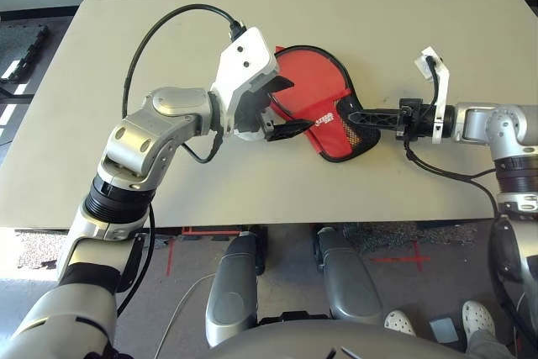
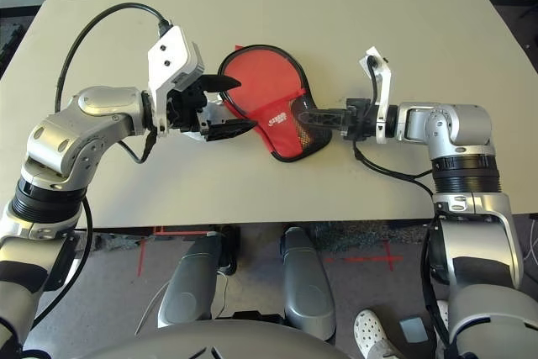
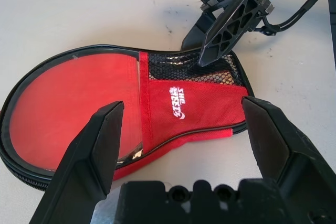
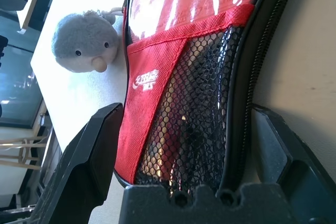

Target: Store the ping-pong paddle in its case and zip it.

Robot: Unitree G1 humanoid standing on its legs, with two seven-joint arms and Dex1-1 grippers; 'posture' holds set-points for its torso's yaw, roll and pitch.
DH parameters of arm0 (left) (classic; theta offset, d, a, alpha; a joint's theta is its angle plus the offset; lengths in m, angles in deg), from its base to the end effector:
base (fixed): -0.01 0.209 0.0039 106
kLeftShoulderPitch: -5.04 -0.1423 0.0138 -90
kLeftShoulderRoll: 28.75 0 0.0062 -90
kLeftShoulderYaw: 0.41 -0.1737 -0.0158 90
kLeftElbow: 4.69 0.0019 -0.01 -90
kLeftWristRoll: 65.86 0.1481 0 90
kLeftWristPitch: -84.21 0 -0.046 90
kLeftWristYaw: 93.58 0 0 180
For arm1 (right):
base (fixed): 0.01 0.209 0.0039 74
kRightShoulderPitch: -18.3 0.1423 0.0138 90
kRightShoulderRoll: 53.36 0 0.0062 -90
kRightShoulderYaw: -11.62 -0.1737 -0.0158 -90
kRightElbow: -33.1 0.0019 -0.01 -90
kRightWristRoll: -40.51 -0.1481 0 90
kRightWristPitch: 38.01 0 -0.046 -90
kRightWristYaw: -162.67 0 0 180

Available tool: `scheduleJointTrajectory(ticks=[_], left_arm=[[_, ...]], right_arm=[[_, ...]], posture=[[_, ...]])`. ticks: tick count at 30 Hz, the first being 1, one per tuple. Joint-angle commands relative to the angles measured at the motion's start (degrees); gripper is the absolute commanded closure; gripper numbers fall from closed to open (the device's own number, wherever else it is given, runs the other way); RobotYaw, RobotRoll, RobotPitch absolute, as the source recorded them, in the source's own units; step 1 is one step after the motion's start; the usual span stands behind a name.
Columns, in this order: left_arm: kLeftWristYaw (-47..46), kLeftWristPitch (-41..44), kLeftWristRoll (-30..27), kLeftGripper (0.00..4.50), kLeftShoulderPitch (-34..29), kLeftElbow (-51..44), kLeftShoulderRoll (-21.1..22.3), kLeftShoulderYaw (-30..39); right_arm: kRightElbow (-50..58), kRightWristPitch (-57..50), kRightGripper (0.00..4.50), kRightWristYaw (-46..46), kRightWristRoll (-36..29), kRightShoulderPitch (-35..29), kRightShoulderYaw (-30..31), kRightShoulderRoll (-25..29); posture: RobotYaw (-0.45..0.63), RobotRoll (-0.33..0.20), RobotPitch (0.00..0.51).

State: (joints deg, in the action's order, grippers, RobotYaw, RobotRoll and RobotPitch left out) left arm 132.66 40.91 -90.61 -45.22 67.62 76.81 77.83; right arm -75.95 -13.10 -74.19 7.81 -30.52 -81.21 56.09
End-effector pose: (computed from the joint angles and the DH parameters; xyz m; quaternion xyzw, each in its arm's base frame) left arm 0.2658 0.1383 0.2343 0.1650 0.0436 -0.5439 0.8216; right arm 0.3033 -0.2448 0.1764 0.1754 0.2912 0.4391 0.8316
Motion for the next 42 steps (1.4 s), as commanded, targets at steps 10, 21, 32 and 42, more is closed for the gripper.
scheduleJointTrajectory(ticks=[10,21,32,42], left_arm=[[-0.20,-0.06,0.36,0.00,-1.37,-1.66,0.27,-0.47],[-0.54,-0.97,0.73,0.00,-1.56,-0.96,-0.40,-0.81],[0.17,-2.88,1.45,0.00,-1.41,1.03,-1.30,-1.66],[0.44,-3.58,1.98,0.00,-1.38,1.66,-1.75,-1.92]], right_arm=[[-1.77,-3.08,3.57,0.32,0.65,-0.21,1.39,1.13],[7.59,-10.51,4.47,0.61,-3.55,-6.08,-2.48,7.73],[22.94,-22.72,4.47,9.04,-10.16,-14.25,-12.46,4.40],[26.80,-26.09,4.23,12.04,-12.42,-16.58,-14.69,3.63]], posture=[[0.07,0.000,0.251],[0.04,0.000,0.253],[0.00,0.000,0.261],[0.00,0.000,0.261]])
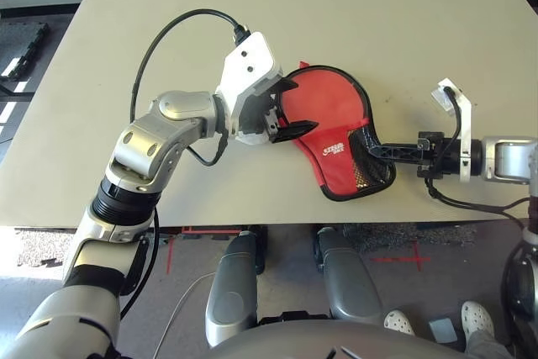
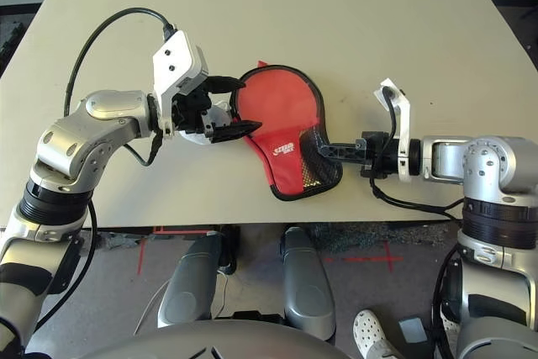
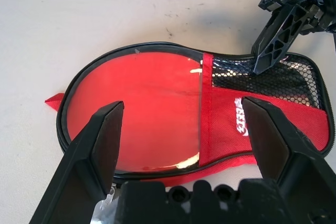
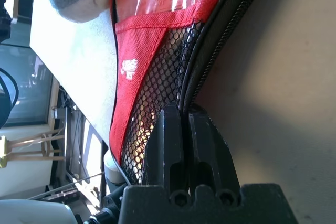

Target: Store the ping-pong paddle in its case and zip it.

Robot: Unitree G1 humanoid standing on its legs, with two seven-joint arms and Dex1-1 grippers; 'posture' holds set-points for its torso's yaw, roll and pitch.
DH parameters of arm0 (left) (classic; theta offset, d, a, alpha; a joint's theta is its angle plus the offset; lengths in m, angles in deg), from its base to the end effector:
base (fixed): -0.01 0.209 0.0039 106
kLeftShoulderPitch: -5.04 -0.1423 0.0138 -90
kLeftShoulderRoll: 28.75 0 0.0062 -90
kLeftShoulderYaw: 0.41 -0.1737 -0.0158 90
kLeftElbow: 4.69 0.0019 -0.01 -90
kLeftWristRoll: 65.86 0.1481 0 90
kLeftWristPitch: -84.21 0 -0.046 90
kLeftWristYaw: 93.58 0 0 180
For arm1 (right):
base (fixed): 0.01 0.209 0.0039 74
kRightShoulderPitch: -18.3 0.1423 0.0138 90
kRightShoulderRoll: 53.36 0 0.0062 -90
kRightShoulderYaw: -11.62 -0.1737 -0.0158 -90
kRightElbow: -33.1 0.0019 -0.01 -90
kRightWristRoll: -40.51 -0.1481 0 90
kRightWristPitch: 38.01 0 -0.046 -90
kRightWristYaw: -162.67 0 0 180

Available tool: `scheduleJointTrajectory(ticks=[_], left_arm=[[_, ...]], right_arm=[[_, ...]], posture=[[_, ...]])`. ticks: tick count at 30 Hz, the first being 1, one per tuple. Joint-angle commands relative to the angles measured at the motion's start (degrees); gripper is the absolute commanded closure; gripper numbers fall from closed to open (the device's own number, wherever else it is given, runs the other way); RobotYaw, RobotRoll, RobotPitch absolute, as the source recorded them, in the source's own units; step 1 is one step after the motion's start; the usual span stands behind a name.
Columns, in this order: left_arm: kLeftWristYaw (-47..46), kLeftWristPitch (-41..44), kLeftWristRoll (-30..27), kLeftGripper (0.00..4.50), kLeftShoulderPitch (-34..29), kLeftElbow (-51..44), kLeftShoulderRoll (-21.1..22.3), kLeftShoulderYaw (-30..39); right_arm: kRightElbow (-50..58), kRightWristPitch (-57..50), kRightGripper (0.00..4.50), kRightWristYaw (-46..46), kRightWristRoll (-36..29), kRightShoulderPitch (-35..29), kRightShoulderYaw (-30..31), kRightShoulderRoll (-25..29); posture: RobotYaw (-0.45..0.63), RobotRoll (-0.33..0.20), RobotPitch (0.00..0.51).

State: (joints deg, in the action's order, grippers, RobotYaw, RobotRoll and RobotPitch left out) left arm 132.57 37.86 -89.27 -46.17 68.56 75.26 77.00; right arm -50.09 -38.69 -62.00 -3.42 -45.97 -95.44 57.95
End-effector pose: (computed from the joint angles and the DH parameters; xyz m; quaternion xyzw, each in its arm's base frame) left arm 0.2673 0.1341 0.2280 0.1632 0.0307 -0.5478 0.8199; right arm 0.2384 -0.2570 0.1813 0.2080 0.3715 0.3895 0.8167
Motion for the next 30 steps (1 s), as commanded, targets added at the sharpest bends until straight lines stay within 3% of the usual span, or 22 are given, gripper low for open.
scheduleJointTrajectory(ticks=[1,5,8,12,20,25,30], left_arm=[[0.55,-0.53,0.69,0.00,-0.49,0.69,-0.22,-1.03],[0.72,-0.58,0.89,0.00,-0.70,0.60,-0.02,-0.72],[0.83,-0.62,1.07,0.00,-0.72,0.65,0.22,-0.53],[0.92,-0.54,1.14,0.00,-0.68,0.60,0.53,-0.24],[0.66,0.03,1.33,0.00,-0.42,0.32,1.49,0.50],[0.13,0.95,1.19,0.00,-0.97,-0.57,2.51,1.16],[-0.83,2.00,1.07,0.00,-1.54,-1.25,3.72,2.47]], right_arm=[[0.30,0.44,3.95,-0.78,-1.11,-1.13,0.06,3.21],[-2.51,9.54,2.67,-7.89,0.79,-0.84,4.75,12.95],[-7.73,24.55,1.57,-15.09,7.48,1.01,10.83,20.09],[-19.34,46.70,0.10,-22.69,18.60,7.32,18.62,21.87],[-48.28,75.86,0.04,-32.17,30.83,25.66,25.32,9.58],[-59.06,84.27,0.04,-34.58,35.15,31.74,26.43,2.90],[-64.75,90.25,0.04,-35.88,38.38,33.75,26.68,-2.26]], posture=[[0.00,0.000,0.259],[0.01,0.000,0.257],[0.02,0.000,0.252],[0.02,0.000,0.248],[0.05,0.000,0.249],[0.08,0.000,0.255],[0.11,0.000,0.260]])
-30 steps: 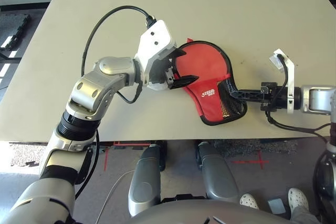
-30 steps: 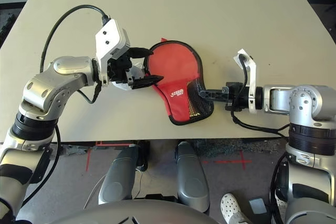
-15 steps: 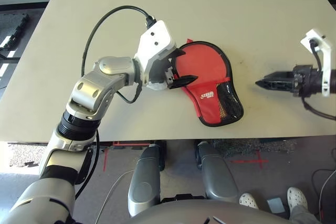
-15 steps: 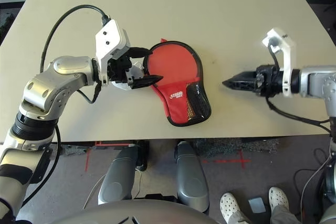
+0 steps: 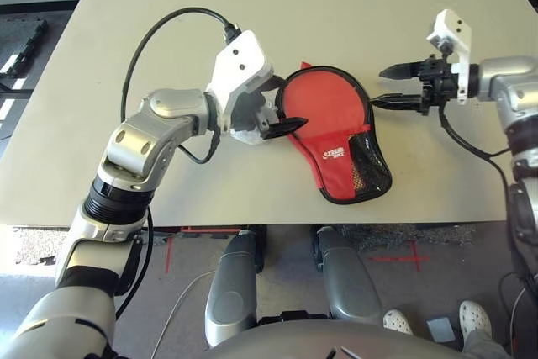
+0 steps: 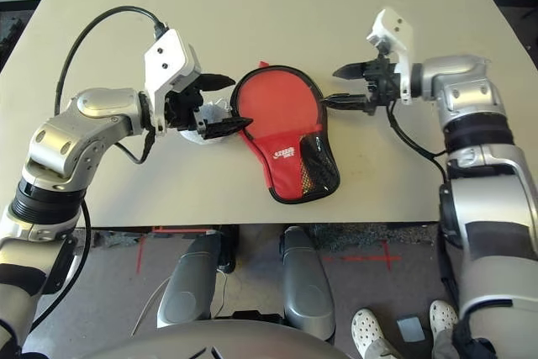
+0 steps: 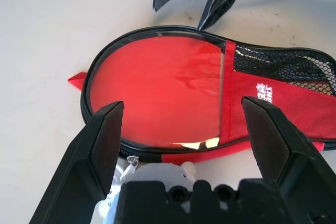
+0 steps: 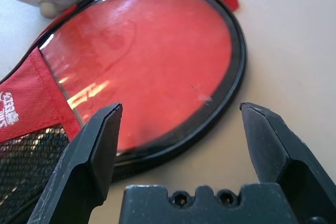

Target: Store the ping-pong paddle in its case and zip it.

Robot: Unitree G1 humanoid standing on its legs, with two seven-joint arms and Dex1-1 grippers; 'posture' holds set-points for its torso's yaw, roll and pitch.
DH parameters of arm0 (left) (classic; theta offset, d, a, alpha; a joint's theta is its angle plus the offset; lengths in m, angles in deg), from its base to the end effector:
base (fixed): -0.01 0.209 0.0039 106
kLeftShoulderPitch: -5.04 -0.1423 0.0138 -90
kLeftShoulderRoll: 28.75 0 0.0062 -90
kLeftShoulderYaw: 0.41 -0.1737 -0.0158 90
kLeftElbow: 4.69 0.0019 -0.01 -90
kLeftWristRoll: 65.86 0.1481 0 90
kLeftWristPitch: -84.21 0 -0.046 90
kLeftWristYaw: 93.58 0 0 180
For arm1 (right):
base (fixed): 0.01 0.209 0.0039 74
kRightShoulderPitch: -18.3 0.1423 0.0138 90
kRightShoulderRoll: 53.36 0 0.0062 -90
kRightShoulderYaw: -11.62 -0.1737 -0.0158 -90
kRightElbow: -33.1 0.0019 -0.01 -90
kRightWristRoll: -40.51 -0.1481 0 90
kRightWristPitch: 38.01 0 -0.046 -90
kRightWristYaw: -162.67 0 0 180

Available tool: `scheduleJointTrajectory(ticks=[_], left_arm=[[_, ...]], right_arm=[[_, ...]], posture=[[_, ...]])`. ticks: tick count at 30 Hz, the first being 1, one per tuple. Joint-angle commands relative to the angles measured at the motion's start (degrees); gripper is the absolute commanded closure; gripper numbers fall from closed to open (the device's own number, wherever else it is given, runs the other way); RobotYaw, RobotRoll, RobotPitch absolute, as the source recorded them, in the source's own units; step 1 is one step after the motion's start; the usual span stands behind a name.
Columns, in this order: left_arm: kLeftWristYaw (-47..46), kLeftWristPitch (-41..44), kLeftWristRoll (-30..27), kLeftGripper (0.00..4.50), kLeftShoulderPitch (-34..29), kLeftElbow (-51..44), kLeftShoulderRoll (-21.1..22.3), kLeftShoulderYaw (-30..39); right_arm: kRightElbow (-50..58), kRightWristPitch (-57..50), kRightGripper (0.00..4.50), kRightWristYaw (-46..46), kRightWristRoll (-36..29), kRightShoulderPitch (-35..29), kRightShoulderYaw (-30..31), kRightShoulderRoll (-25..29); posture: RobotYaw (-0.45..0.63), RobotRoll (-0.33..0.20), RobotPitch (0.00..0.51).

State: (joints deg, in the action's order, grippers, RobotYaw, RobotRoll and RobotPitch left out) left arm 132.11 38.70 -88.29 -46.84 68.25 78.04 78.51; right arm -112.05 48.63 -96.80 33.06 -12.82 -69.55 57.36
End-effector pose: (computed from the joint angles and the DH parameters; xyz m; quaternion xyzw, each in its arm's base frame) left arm 0.2670 0.1471 0.2306 0.1798 0.0416 -0.5172 0.8358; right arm 0.3507 -0.2640 0.2068 -0.1848 0.1385 0.5334 0.8137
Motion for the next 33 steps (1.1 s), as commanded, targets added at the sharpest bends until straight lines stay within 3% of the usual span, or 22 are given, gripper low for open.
scheduleJointTrajectory(ticks=[1,20,33], left_arm=[[-0.46,1.33,0.09,0.00,-0.95,-1.02,1.18,1.17],[-0.04,6.05,0.29,0.00,-4.21,0.74,8.69,2.33],[2.35,13.20,0.66,0.00,-5.87,0.07,13.14,-2.46]], right_arm=[[-3.40,3.55,0.04,-1.27,2.29,0.84,0.63,-2.32],[-7.54,9.43,0.04,-1.30,8.77,-0.47,1.10,-5.67],[-7.26,10.19,0.04,-0.33,9.29,-1.17,0.37,-6.14]], posture=[[0.11,0.000,0.262],[0.14,0.000,0.256],[0.13,0.000,0.265]])
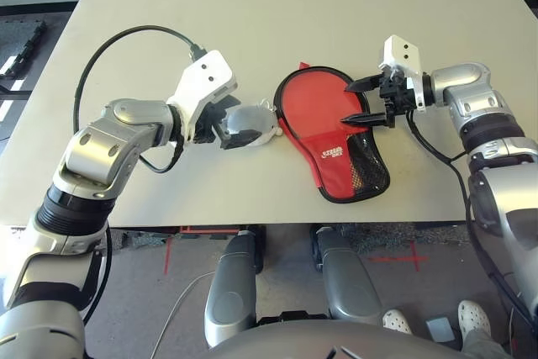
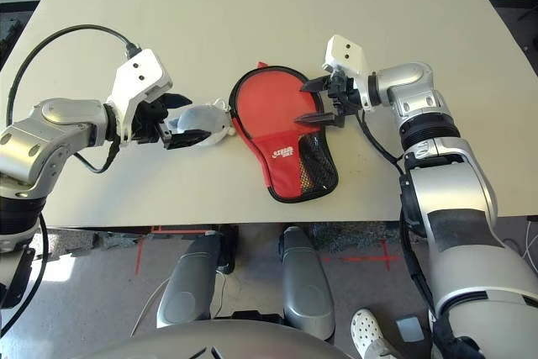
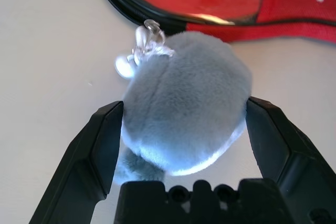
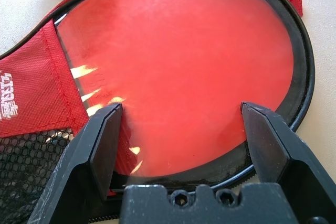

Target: Store the ping-pong paddle in its case and zip it.

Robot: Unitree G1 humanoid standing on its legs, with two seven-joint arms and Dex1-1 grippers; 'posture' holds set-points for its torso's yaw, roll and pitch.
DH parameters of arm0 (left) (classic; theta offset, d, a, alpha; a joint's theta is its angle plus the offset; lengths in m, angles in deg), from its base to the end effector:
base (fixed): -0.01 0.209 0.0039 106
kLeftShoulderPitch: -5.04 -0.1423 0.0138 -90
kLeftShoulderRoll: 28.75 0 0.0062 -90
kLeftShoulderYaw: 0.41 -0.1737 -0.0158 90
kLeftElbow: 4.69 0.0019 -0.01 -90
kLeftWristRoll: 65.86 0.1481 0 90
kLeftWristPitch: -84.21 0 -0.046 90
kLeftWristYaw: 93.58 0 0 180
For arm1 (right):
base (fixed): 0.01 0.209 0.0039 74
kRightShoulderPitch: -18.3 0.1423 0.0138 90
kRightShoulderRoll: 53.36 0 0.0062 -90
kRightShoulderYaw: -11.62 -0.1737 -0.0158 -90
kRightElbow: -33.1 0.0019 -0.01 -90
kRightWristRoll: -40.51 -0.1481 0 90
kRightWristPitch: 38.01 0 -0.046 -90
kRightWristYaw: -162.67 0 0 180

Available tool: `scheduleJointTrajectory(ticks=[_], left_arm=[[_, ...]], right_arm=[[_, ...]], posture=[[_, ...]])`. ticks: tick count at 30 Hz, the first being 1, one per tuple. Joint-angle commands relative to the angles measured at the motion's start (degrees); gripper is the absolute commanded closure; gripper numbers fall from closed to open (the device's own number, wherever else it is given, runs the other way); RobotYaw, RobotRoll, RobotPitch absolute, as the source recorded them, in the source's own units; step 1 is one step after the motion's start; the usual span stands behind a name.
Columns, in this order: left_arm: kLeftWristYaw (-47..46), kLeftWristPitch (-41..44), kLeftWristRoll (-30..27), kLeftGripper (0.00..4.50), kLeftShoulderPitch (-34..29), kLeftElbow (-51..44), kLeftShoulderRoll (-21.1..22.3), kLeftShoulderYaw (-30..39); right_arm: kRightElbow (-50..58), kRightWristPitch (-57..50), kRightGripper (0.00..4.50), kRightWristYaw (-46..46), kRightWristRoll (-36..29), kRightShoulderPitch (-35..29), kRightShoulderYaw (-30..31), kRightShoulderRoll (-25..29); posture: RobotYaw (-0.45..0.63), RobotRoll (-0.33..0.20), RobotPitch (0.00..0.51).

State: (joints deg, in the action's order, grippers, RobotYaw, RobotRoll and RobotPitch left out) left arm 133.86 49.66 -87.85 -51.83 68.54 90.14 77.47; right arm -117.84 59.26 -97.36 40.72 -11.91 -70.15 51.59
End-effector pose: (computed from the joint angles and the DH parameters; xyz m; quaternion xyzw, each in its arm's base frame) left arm 0.2616 0.1884 0.2114 0.2059 0.2173 -0.4434 0.8449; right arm 0.3586 -0.2390 0.1896 -0.2396 0.1325 0.5692 0.7753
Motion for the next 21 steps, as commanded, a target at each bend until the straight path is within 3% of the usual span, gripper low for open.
scheduleJointTrajectory(ticks=[1,3,6,11,16,18,21], left_arm=[[0.63,2.59,0.27,0.00,-0.97,-0.24,1.19,-1.62],[0.73,2.85,0.21,0.00,-1.08,-0.24,1.15,-1.65],[0.84,2.92,0.21,0.63,-1.09,-0.14,1.03,-1.57],[0.54,1.03,0.54,2.50,-0.38,1.61,-0.03,-0.59],[-0.21,0.22,1.02,4.10,0.86,3.87,-1.03,0.39],[-0.81,-0.24,1.74,4.35,1.87,5.33,-1.50,0.45],[-2.32,-1.52,3.71,4.36,4.31,9.10,-2.59,0.05]], right_arm=[[-1.43,-0.40,0.04,0.30,1.64,-2.13,0.95,-0.36],[-1.34,-0.36,0.04,0.42,1.62,-2.21,0.90,-0.36],[-1.21,-0.33,0.00,0.58,1.57,-2.31,0.84,-0.39],[-1.19,0.09,0.00,1.17,1.66,-2.67,0.82,-0.45],[-0.98,0.26,0.00,1.50,1.76,-2.87,0.91,-0.41],[-0.96,0.39,0.00,1.64,1.83,-2.95,0.96,-0.42],[-0.92,0.55,0.00,1.80,1.91,-3.13,1.04,-0.45]], posture=[[0.13,0.000,0.266],[0.12,0.000,0.266],[0.12,0.000,0.266],[0.12,0.000,0.267],[0.12,0.000,0.269],[0.11,0.000,0.270],[0.11,0.000,0.273]])
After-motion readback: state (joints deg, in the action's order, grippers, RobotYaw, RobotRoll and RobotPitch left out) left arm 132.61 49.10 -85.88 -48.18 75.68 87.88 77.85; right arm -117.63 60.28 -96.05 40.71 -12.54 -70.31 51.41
